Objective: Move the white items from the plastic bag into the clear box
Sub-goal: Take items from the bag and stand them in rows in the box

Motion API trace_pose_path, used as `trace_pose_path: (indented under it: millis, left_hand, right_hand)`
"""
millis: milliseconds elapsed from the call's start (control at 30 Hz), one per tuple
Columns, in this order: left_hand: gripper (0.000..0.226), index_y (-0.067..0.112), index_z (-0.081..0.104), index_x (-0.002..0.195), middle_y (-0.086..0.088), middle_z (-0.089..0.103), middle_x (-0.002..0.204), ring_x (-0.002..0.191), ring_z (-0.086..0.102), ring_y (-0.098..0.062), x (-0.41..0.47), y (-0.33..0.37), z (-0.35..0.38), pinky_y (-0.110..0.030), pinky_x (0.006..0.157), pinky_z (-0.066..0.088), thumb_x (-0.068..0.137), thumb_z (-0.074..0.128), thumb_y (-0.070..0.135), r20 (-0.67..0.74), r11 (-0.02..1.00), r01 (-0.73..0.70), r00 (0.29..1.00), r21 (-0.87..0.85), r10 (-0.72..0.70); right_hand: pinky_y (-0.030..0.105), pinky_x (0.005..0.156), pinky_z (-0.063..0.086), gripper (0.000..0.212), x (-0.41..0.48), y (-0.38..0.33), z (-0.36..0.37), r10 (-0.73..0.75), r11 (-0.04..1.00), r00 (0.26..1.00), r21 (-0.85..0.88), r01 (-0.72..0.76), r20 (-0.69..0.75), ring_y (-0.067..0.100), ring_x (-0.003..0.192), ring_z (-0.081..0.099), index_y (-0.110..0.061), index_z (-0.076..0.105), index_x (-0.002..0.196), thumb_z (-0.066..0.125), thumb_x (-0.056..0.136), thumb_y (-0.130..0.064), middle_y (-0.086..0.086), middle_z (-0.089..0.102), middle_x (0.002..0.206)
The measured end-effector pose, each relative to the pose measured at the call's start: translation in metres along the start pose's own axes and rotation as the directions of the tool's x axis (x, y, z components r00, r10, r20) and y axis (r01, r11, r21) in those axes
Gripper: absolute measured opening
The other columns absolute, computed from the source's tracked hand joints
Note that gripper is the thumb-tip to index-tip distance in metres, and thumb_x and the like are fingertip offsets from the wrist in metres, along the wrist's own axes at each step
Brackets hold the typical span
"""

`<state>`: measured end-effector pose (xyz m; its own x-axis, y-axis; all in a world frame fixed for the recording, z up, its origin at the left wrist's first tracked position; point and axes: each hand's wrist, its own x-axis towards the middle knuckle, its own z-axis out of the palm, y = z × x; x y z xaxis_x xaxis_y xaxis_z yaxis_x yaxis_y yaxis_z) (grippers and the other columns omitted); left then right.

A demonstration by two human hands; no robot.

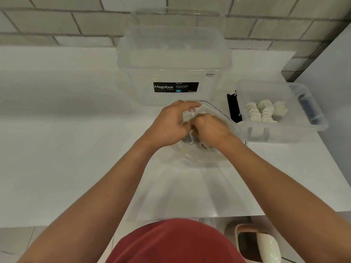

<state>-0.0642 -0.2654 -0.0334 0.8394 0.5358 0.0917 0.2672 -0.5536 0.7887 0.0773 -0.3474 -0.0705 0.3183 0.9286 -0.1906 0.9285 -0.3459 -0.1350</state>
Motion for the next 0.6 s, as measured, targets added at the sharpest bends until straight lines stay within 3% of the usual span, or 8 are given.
trace_pose_path:
  millis: [133,233,333,467,600]
  left_hand:
    - [0.046,0.031,0.064,0.126,0.011,0.061,0.115,0.072,0.051,-0.007,-0.002,-0.003,-0.009,-0.008,0.072,0.041,0.084,0.071,0.013,0.031,0.999,0.002,1.0,-0.046,-0.001]
    - [0.041,0.034,0.068,0.116,0.012,0.058,0.11,0.077,0.051,-0.004,-0.003,-0.002,-0.016,-0.012,0.073,0.042,0.078,0.081,0.032,0.088,0.999,0.003,0.996,-0.047,0.001]
    - [0.049,0.039,0.068,0.111,0.014,0.054,0.106,0.083,0.05,0.003,-0.006,-0.004,-0.018,-0.01,0.071,0.039,0.067,0.086,0.049,0.163,1.0,-0.016,0.987,0.007,0.015]
    - [0.038,0.038,0.072,0.105,0.011,0.055,0.112,0.088,0.049,0.013,-0.008,-0.005,-0.009,-0.003,0.07,0.036,0.071,0.083,0.051,0.231,0.997,-0.075,0.971,0.029,0.066]
    - [0.015,0.029,0.077,0.087,0.008,0.06,0.111,0.085,0.049,0.017,-0.008,-0.003,-0.001,0.001,0.068,0.032,0.08,0.079,0.042,0.164,0.995,-0.104,0.981,0.0,0.103]
  right_hand:
    - [0.037,0.067,0.055,0.009,-0.025,0.005,-0.017,0.015,0.994,0.992,0.11,-0.001,-0.126,0.026,0.082,0.066,-0.022,0.069,0.095,0.067,0.086,-0.019,0.002,0.07,0.086]
    - [0.031,0.074,0.054,0.014,-0.051,0.005,-0.041,0.084,0.959,0.98,0.282,-0.03,-0.181,0.011,0.076,0.063,-0.026,0.073,0.096,0.078,0.083,-0.024,-0.008,0.07,0.084]
    - [0.024,0.071,0.054,0.016,-0.075,0.002,-0.065,0.162,0.904,0.97,0.422,-0.072,-0.182,0.001,0.074,0.064,-0.028,0.074,0.092,0.083,0.079,-0.024,-0.013,0.069,0.079]
    - [0.018,0.068,0.054,0.019,-0.09,-0.004,-0.079,0.191,0.888,0.962,0.452,-0.084,-0.196,-0.006,0.074,0.064,-0.026,0.075,0.092,0.087,0.076,-0.027,-0.013,0.071,0.078]
    - [0.014,0.07,0.05,0.018,-0.1,-0.004,-0.088,0.202,0.894,0.953,0.439,-0.086,-0.225,-0.006,0.073,0.065,-0.033,0.076,0.097,0.082,0.08,-0.037,-0.022,0.07,0.083]
